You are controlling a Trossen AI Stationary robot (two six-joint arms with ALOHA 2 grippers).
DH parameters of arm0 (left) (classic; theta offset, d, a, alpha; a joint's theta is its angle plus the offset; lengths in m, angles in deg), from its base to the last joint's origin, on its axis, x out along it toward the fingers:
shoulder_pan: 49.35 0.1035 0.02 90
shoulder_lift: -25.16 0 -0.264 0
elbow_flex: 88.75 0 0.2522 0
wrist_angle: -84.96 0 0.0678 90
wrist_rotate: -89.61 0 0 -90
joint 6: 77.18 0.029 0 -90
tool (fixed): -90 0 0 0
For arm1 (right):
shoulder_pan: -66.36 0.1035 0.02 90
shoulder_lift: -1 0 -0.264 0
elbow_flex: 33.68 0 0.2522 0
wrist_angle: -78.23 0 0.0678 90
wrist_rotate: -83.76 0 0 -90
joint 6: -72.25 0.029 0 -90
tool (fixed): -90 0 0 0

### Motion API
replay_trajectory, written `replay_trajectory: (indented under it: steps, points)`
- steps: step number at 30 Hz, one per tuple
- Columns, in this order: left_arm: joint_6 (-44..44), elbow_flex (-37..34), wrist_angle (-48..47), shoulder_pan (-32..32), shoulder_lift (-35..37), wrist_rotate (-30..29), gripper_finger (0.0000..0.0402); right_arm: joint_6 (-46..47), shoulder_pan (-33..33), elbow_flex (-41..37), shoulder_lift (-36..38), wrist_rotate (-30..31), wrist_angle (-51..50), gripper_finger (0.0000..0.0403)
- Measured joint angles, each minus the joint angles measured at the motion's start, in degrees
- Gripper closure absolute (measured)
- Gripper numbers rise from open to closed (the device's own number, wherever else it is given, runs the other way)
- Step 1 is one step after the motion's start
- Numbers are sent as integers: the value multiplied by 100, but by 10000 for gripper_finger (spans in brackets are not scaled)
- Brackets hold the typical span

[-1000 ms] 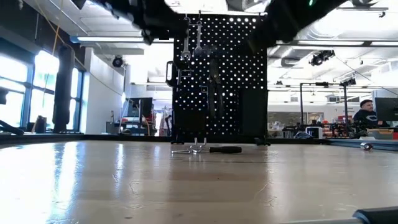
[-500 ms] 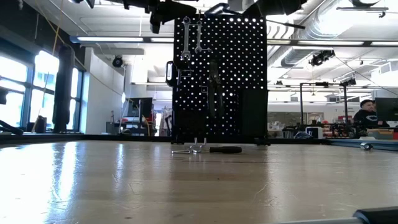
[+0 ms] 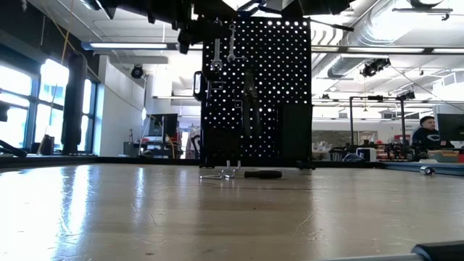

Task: Hang tools onto peg board
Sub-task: Put the pick tool into the right bin on the pegboard

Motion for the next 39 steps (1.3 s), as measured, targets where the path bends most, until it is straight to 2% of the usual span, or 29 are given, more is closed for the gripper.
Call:
replay_trajectory:
  steps: [7, 14, 18, 22, 26, 33, 39]
  points:
    - [-60, 0, 369, 63, -86, 469, 195, 462, 0, 0, -101, -123, -291, 403]
    - [-448, 2, 516, 170, -355, 480, 195, 301, -64, -2, -347, -302, 149, 403]
    - [-466, 0, 674, 169, -518, 684, 195, 179, -94, -2, -435, -372, 347, 403]
    - [-450, 2, 808, 181, -537, 639, 201, 311, -173, -2, -437, -560, 311, 402]
    - [-407, 2, 697, 253, -537, 764, 243, 331, -235, -2, -437, -567, 240, 402]
    - [-84, 2, 533, 289, -539, 1441, 379, 421, -281, -2, -439, -557, 95, 402]
    - [154, 2, 495, 273, -539, 1530, 380, 476, -299, -2, -439, -588, 63, 400]
